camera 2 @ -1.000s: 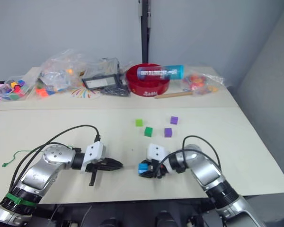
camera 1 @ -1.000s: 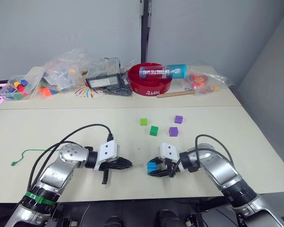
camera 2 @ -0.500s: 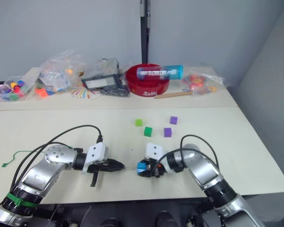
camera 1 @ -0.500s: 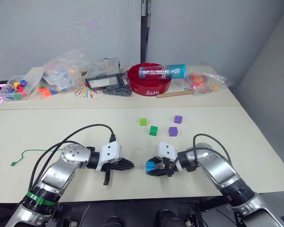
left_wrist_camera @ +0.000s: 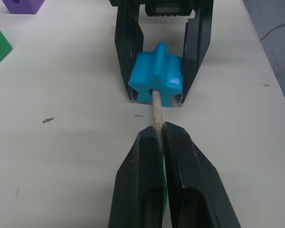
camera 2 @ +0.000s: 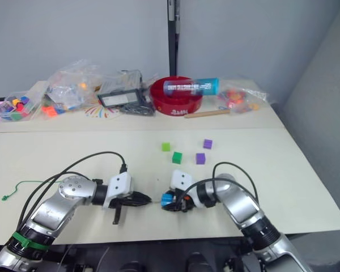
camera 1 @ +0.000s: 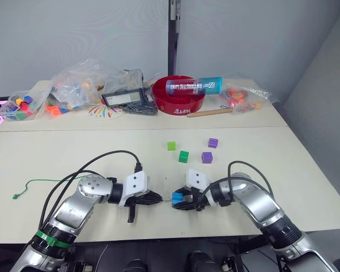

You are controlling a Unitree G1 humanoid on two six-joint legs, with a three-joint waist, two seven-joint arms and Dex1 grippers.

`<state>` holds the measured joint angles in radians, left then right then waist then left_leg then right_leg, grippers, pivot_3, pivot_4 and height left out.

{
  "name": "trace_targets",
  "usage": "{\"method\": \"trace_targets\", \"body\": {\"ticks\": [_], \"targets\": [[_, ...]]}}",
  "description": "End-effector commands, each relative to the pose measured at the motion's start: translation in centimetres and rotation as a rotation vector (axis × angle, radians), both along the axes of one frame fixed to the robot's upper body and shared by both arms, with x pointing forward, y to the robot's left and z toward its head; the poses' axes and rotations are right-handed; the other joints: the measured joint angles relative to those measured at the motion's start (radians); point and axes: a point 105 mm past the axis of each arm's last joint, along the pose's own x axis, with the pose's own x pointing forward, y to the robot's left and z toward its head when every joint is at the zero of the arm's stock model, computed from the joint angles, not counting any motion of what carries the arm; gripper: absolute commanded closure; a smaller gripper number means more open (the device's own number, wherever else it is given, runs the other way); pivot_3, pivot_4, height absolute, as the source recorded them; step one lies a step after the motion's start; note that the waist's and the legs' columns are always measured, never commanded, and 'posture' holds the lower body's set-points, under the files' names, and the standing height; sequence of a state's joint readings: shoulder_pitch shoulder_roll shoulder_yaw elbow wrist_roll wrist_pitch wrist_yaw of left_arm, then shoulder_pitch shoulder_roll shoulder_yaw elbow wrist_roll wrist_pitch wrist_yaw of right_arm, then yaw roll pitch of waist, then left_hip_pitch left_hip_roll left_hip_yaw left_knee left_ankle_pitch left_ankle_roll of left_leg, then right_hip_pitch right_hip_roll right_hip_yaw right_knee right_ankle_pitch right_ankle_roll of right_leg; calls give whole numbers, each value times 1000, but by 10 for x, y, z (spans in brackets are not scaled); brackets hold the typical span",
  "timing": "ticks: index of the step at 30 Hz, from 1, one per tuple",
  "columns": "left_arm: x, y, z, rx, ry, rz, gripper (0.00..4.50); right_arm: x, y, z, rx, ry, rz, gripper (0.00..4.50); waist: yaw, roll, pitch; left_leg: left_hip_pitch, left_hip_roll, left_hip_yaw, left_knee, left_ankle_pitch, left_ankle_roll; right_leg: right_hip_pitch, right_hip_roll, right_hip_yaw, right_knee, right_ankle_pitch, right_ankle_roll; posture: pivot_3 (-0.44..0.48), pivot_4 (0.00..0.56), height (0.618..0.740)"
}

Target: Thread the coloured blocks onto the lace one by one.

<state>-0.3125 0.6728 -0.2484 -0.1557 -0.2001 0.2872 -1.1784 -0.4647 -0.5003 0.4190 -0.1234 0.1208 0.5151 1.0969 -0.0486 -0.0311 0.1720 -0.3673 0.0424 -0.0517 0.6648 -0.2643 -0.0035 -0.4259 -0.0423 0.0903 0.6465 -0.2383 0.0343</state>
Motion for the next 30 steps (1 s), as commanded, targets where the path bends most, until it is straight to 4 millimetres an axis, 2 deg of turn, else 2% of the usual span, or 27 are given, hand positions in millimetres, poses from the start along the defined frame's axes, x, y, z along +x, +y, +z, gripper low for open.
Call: {"method": "trace_targets", "body": {"ticks": [1, 7, 12, 16, 22, 30], "targets": [[-2, -8, 9, -15, -28, -30, 4500, -4, 4, 0, 2, 0, 2, 3136, 0, 0, 0, 0, 0, 0, 0, 0, 0, 0, 0, 0, 0, 0, 0, 0, 150, 731], [-3, -16, 10, -31, -25, -46, 4500, -3, 7, 3, 11, 1, -14, 3136, 1, 0, 0, 0, 0, 0, 0, 0, 0, 0, 0, 0, 0, 0, 0, 0, 150, 731], [2, -29, 1, -57, 4, -60, 4500, -7, 18, 6, 48, 18, -15, 3136, 3, 0, 0, 0, 0, 0, 1, 0, 0, 1, 0, 0, 0, 0, 0, 0, 150, 731], [1, -36, 2, -76, 12, -98, 4500, -9, 20, 4, 48, 23, -16, 3136, 2, 0, 0, 0, 0, 0, 2, 0, 0, 1, 0, 0, 0, 0, 0, 0, 150, 731], [1, -35, 3, -94, 37, -115, 4500, -7, 19, 3, 47, 22, -35, 3136, -2, 0, 0, 1, 0, 0, 2, 0, 0, 1, 0, 0, 1, 0, 0, 0, 150, 731], [-1, -19, 20, -102, 38, -105, 1880, -6, 13, -2, 33, 28, -53, 3136, -9, 0, 0, 0, 0, -1, 2, 0, 0, 1, 1, 0, 1, 0, 0, 0, 150, 731]]}}
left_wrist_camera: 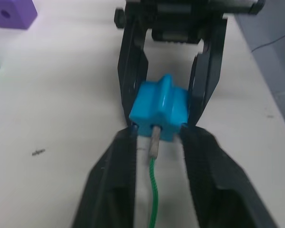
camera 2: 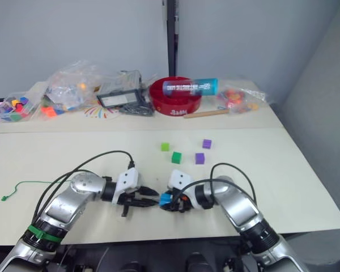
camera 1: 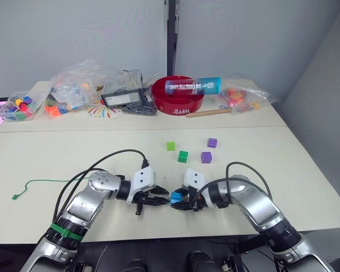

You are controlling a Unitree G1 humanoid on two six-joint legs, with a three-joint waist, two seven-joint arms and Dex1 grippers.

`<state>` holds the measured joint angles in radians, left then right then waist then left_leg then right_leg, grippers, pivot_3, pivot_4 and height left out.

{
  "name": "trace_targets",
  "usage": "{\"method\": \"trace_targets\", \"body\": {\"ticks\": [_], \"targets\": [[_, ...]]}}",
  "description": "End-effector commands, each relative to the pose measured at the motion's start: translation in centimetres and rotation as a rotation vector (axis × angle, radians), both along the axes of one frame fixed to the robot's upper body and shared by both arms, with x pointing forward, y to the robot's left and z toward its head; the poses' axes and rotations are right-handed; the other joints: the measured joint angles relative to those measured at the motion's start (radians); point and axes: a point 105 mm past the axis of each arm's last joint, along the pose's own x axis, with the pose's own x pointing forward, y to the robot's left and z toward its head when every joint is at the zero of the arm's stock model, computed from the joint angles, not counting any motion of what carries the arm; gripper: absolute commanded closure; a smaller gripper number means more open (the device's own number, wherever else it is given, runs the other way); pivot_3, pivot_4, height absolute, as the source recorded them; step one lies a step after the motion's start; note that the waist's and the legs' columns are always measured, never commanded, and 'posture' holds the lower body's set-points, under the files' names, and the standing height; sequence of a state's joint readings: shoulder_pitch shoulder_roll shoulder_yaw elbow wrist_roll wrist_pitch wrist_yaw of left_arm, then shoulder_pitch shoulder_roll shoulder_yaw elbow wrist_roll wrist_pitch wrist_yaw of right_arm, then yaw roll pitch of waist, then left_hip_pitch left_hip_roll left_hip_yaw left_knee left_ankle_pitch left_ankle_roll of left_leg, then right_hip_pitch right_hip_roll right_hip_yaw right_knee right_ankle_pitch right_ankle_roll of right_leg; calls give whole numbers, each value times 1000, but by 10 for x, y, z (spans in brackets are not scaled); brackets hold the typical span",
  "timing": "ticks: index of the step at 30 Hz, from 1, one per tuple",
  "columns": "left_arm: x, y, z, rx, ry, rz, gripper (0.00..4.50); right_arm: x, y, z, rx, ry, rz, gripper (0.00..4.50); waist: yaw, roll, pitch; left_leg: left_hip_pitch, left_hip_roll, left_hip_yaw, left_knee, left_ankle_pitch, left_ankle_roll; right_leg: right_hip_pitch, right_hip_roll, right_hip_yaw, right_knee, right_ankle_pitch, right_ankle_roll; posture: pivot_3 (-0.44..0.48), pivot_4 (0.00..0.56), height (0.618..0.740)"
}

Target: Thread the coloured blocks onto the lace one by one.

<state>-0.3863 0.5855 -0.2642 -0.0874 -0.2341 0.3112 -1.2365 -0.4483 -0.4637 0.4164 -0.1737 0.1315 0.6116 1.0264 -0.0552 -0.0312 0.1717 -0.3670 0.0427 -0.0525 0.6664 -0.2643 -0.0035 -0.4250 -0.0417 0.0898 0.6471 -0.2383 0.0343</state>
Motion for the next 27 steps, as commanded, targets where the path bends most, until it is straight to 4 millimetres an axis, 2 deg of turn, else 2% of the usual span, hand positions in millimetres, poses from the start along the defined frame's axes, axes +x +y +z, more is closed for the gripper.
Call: {"method": "trace_targets", "body": {"ticks": [1, 8, 14, 18, 22, 23, 27], "targets": [[-6, 6, 14, -11, -17, -27, 1571, -4, 5, -2, 8, 0, 11, 3136, -5, 0, 0, 0, 0, 0, 0, 0, 0, 0, 0, 0, 0, 0, 0, 0, 150, 731], [-9, 32, 4, 57, 3, 27, 1571, -5, 3, -3, 8, 5, 11, 3136, -9, 0, 0, 0, 0, 0, 0, 0, 0, 0, 0, 0, 0, 0, 0, 0, 150, 731], [2, 50, -9, 91, -21, 101, 1571, -5, -4, -4, -15, 6, 22, 3136, -5, 0, 0, -1, 0, 0, 0, 0, 0, 0, 0, -1, -1, 0, 0, 0, 150, 731], [6, 53, -17, 110, -34, 120, 1571, -4, -7, -3, -26, -1, 22, 3136, 5, 0, 0, -1, 0, 0, 0, 0, 0, 0, -1, -1, -1, 0, 0, 0, 150, 731], [7, 48, -19, 80, -22, 114, 1571, -4, -8, -3, -28, -6, 24, 3136, 12, 0, 0, -1, 0, 0, 0, 0, 0, 0, -1, -1, -1, 0, 0, 0, 150, 731], [7, 46, -19, 72, -20, 110, 2111, -4, -8, -2, -28, -6, 24, 3136, 13, 0, 0, -1, 0, 0, 0, 0, 0, 0, -1, -1, -1, 0, 0, 0, 150, 731], [8, 39, -18, 51, -20, 97, 3312, -5, -7, -2, -31, -9, 28, 3136, 12, 0, 0, -1, -1, 0, 0, 0, 0, 0, -1, -1, -1, 0, 0, 0, 150, 731]]}}
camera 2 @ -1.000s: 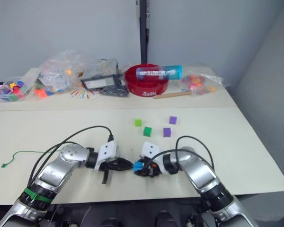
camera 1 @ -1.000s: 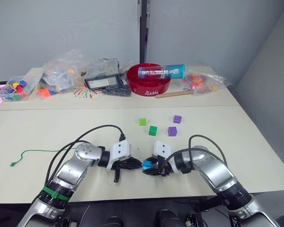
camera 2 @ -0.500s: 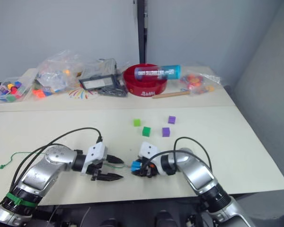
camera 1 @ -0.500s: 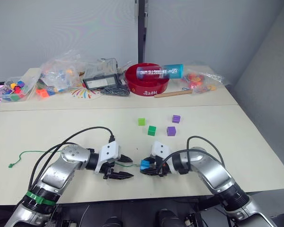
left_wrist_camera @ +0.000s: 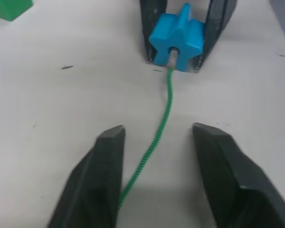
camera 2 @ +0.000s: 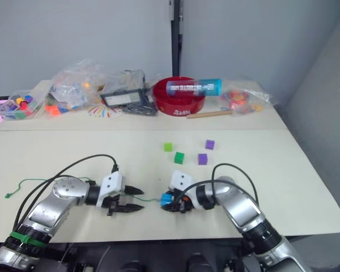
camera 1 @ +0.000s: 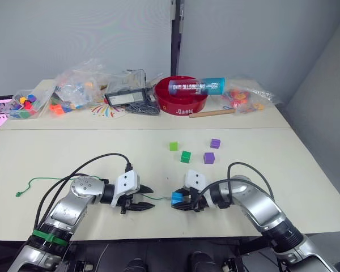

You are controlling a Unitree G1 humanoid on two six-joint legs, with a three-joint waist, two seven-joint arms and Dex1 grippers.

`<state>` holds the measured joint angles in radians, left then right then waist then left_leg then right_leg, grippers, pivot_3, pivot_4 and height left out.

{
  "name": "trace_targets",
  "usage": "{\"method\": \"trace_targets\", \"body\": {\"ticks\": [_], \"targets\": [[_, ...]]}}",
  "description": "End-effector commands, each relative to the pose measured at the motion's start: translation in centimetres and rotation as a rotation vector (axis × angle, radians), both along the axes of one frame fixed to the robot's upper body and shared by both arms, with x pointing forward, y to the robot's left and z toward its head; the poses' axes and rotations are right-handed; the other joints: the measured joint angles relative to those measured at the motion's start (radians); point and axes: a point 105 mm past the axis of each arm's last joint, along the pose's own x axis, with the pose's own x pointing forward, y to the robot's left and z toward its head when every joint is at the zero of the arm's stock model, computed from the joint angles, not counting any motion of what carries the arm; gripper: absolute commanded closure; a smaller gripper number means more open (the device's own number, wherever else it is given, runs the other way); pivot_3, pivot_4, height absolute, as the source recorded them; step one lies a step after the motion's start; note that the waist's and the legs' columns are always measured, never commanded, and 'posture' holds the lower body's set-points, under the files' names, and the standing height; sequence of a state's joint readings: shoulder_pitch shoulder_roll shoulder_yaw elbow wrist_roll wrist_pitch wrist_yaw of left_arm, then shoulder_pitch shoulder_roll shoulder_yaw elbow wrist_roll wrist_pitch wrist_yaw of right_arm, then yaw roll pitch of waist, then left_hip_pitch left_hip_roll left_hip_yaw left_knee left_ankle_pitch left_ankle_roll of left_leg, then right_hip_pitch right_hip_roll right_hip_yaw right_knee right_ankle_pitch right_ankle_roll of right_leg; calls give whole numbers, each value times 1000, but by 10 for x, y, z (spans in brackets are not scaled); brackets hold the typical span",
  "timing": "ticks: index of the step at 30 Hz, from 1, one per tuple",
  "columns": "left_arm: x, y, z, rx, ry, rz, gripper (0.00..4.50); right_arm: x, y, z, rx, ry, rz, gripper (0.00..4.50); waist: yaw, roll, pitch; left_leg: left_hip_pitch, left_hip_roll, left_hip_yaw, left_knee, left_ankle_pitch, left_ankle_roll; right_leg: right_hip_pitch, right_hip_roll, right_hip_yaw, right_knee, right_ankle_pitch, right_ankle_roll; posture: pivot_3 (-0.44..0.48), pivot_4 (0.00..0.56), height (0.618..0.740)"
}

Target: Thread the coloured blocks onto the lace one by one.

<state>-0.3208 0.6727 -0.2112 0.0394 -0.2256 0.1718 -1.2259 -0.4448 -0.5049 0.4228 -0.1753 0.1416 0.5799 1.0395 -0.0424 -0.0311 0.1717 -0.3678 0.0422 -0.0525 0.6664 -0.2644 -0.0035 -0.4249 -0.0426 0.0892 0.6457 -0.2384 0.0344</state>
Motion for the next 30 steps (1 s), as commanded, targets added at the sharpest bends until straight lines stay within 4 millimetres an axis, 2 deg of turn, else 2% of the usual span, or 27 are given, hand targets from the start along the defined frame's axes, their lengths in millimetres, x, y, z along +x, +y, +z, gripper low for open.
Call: {"method": "trace_targets", "body": {"ticks": [1, 4, 22, 27, 30], "targets": [[1, -6, 2, -10, -14, -22, 3682, -4, 0, -1, -11, 4, 10, 3136, 0, 0, 0, 0, 0, 0, 0, 0, 0, 0, 0, 0, 0, 0, 0, 0, 150, 731], [-1, -10, 3, -14, -13, -45, 4481, -4, 0, -1, -10, 5, 10, 3136, 0, 0, 0, 0, 0, 0, 0, 0, 0, 0, 0, 0, 0, 0, 0, 0, 150, 731], [-3, -43, 14, -53, -62, -119, 4481, -4, 6, -3, -11, 1, 24, 3136, -1, 0, 0, 0, 0, 0, 0, 0, 0, 0, 0, 0, 0, 0, 0, 0, 150, 731], [-1, -38, 9, -31, -48, -80, 4481, -5, 8, -3, -8, 3, 31, 3136, -4, 0, 0, 0, 0, 0, 0, 0, 0, 0, 0, 0, 0, 0, 0, 0, 150, 731], [-2, -34, 14, -47, -40, -71, 3725, -5, 8, -3, -9, 5, 32, 3136, -4, 0, 0, 0, 0, 0, 0, 0, 0, 0, 0, 0, 0, 0, 0, 0, 150, 731]]}}
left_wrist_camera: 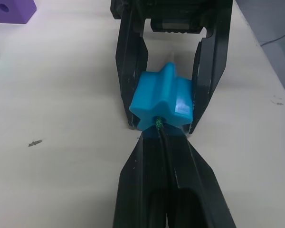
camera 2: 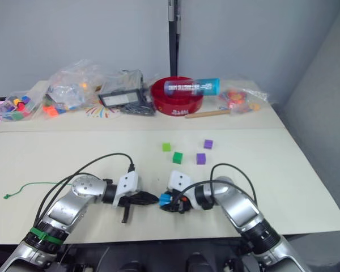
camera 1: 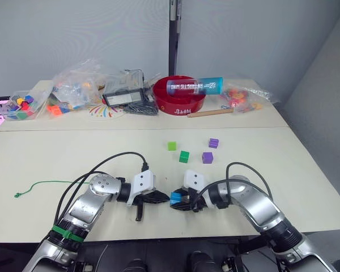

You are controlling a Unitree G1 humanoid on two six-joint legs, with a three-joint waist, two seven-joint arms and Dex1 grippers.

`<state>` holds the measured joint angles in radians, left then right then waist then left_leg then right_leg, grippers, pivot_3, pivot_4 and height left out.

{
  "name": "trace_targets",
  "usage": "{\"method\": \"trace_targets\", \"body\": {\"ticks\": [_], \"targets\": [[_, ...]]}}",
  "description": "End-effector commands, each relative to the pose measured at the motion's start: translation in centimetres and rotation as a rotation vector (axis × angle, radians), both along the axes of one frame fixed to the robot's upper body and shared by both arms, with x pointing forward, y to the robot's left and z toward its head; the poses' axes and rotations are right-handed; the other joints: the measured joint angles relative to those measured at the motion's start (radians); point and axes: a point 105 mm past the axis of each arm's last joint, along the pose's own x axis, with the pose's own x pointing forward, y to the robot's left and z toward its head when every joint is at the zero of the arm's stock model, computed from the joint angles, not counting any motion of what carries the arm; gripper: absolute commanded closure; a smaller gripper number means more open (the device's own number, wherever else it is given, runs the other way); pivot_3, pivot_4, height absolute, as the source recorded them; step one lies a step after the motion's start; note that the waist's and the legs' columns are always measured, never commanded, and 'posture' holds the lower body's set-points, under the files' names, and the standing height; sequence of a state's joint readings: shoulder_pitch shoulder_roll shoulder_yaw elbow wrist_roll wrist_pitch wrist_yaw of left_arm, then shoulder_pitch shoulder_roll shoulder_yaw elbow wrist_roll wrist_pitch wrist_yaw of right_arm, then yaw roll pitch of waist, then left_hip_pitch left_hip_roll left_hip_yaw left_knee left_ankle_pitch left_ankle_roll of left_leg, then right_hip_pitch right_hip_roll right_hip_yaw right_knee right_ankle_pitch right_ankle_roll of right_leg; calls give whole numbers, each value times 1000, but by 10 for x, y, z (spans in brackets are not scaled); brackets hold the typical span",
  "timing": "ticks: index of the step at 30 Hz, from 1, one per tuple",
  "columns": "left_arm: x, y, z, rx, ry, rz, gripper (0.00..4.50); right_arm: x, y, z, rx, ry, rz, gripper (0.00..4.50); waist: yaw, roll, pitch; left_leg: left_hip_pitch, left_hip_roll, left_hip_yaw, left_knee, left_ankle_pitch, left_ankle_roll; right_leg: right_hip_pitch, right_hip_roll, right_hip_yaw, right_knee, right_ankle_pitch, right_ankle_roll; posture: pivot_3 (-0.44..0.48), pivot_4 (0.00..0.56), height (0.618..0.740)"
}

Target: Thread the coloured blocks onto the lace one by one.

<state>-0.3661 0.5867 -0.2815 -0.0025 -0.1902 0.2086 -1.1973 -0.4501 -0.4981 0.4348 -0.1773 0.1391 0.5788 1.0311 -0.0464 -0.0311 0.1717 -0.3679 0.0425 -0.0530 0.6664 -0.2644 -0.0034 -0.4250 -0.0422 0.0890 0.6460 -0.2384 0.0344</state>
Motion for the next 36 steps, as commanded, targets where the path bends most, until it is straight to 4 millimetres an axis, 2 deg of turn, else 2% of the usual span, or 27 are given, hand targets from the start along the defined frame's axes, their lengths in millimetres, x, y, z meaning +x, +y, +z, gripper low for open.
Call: {"method": "trace_targets", "body": {"ticks": [1, 4, 6, 11, 12, 16, 19, 23, 26, 31, 36], "targets": [[-2, 3, 14, -30, -13, -2, 3396, -4, 4, -3, -9, 13, 25, 3136, 0, 0, 0, 0, 0, 0, 0, 0, 0, 0, 0, 0, 0, 0, 0, 0, 150, 731], [-5, 7, 19, -31, -16, -8, 2378, -3, 4, -1, 2, 10, 18, 3136, 0, 0, 0, 0, 0, 0, 0, 0, 0, 0, 0, 0, 0, 0, 0, 0, 150, 731], [-7, 8, 20, -27, -20, -11, 1691, -2, 5, 2, 8, 7, 16, 2065, 0, 0, 0, 0, 0, 0, 0, 0, 0, 0, 0, 0, 0, 0, 0, 0, 150, 731], [-10, 7, 22, -21, -27, -34, 92, 0, 5, 16, 48, -10, 9, 455, 1, 0, 0, 0, 0, 0, 0, 0, 0, 0, 0, 0, 0, 0, 0, 0, 150, 731], [-10, 6, 22, -24, -25, -42, 0, -1, 3, 19, 52, -15, 11, 109, 2, 0, 0, 0, 0, 0, 0, 0, 0, 0, 0, 0, 0, 0, 0, 0, 150, 731], [-10, 2, 24, -27, -33, -55, 0, -2, -3, 27, 61, -27, 3, 47, 3, 0, 0, 0, 0, 0, 0, 0, 0, 0, 0, 0, 0, 0, 0, 0, 150, 731], [-4, -17, 22, -23, -50, -96, 0, -11, -40, 34, 51, -37, -41, 47, 24, 1, 0, -1, -1, -1, 0, 0, 0, 0, -1, -1, -1, 0, 0, 0, 150, 731], [2, -30, 15, -17, -46, -135, 0, -20, -60, 28, 38, -10, -70, 47, 26, 0, 0, -2, -3, -1, 2, 0, 0, 2, -3, 0, -4, 0, 2, 0, 150, 731], [4, -39, 11, -17, -33, -162, 0, -19, -65, 22, 28, -20, -100, 47, 17, 0, 0, -1, -3, -1, 2, 0, 0, 1, -1, 1, -3, 0, 2, 0, 150, 731], [3, -41, 3, 11, -21, -201, 0, -16, -59, 21, 41, -42, -112, 47, 3, 0, 0, -1, -3, -1, 2, 0, 0, 1, -1, 2, -2, 0, 2, 0, 150, 731], [5, -38, 1, 26, -22, -199, 1500, -15, -54, 19, 36, -58, -109, 0, 6, 0, 0, -2, -3, -1, 3, 0, 0, 1, -2, 1, -2, 0, 2, 0, 150, 731]]}}
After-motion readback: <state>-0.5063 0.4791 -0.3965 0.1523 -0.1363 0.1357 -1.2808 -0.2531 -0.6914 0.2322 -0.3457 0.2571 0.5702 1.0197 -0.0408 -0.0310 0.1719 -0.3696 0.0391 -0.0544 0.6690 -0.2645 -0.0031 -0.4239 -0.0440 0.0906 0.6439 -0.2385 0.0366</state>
